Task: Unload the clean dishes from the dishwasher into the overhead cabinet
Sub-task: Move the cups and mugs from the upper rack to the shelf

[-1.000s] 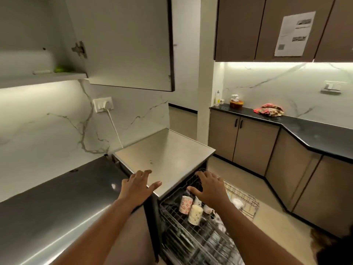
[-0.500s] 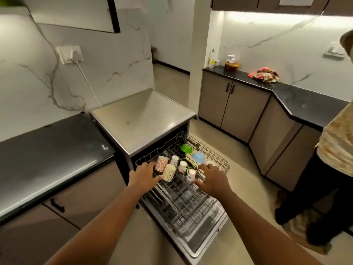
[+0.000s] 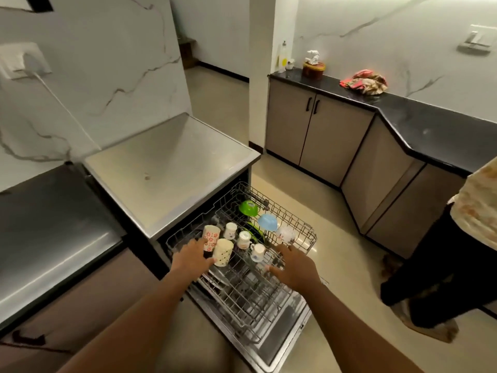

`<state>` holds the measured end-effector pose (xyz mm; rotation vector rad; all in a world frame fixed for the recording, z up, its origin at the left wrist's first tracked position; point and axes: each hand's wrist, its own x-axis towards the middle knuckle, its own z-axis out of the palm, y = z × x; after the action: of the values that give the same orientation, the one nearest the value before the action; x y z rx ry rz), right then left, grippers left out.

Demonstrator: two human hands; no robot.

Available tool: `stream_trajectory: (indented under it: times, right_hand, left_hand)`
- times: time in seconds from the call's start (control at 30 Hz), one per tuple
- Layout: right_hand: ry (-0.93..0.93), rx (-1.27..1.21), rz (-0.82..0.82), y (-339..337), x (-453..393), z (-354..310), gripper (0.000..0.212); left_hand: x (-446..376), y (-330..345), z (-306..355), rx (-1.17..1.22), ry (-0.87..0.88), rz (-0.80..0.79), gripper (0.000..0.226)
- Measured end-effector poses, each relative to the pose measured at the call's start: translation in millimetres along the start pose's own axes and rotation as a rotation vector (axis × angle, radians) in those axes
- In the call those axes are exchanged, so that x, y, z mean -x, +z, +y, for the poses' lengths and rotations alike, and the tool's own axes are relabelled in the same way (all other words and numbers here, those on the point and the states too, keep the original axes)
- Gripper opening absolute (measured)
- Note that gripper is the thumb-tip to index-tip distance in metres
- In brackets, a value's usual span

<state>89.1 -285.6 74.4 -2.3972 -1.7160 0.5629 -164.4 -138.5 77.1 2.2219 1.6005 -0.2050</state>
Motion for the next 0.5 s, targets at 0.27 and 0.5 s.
stream_trajectory:
  times: [0.27, 0.5]
  right_hand:
    - [0.025, -0.018, -0.088, 20, -56, 16, 0.07]
    - [-0.081, -0.041, -0.187, 33, -138, 25, 0.068]
  left_hand:
    - [-63, 37, 5, 0.152, -0.06, -0.123, 0.078]
    - [-96, 61, 19, 0.137, -0.198, -0.056, 0.082]
